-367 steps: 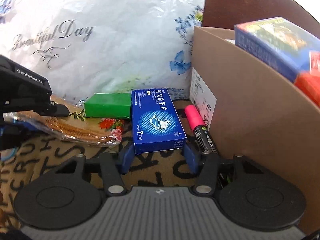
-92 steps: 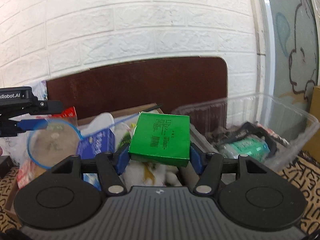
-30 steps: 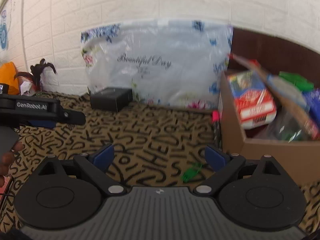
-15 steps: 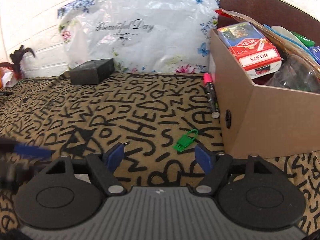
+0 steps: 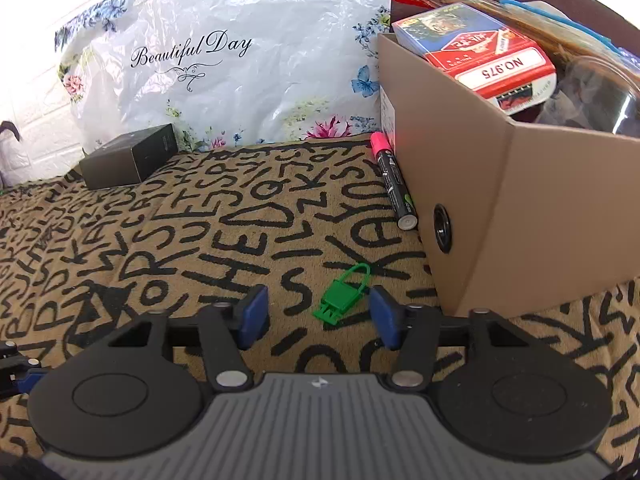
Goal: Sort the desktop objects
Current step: 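Grasp the green tag with the right tool while the left tool grasps the clear plastic piece, then carry the green tag and clear plastic piece over the cardboard box and release them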
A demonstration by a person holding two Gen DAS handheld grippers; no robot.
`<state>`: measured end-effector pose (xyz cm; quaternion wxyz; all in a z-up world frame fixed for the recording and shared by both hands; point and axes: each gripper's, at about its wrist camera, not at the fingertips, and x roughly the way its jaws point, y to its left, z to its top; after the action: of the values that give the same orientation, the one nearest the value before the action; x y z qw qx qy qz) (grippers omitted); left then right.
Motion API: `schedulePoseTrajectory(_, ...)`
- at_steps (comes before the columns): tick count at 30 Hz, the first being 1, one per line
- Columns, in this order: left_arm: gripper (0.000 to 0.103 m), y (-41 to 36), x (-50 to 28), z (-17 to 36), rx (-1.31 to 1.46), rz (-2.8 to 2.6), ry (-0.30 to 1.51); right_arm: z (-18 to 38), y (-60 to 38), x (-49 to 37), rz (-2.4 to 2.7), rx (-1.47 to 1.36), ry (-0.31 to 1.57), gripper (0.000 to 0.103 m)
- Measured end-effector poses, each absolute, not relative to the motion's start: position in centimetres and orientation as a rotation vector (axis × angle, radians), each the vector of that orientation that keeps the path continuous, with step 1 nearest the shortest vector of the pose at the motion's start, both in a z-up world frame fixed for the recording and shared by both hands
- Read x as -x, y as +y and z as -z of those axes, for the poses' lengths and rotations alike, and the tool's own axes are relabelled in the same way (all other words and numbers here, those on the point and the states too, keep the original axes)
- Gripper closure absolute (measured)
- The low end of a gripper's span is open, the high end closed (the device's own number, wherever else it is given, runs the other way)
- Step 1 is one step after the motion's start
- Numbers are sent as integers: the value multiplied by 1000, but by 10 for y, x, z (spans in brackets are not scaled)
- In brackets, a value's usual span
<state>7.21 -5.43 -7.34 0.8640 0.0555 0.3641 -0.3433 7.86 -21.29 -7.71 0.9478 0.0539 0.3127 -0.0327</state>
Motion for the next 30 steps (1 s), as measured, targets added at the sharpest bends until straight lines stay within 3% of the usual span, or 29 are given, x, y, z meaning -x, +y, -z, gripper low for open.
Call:
schedulePoseTrajectory(2, 47, -56, -71, 74, -140, 709, 749, 77, -213, -79, 70, -92, 631, 62)
schedulePoseTrajectory(7, 47, -60, -70, 75, -168, 703, 732, 78, -215, -79, 85, -83, 617, 83)
schedulePoseTrajectory(8, 47, -60, -70, 74, -169, 700, 733, 78, -215, -79, 84, -82, 616, 83)
schedulePoseTrajectory(11, 60, -60, -70, 72, -155, 676, 738, 77, -215, -77, 79, -90, 614, 83)
schedulePoseTrajectory(15, 66, -54, -71, 70, -107, 656, 760, 72, -217, -69, 57, -101, 606, 83)
schedulePoseTrajectory(30, 67, -64, -65, 1, 5, 679, 623, 2, -227, -14, -48, -114, 397, 83)
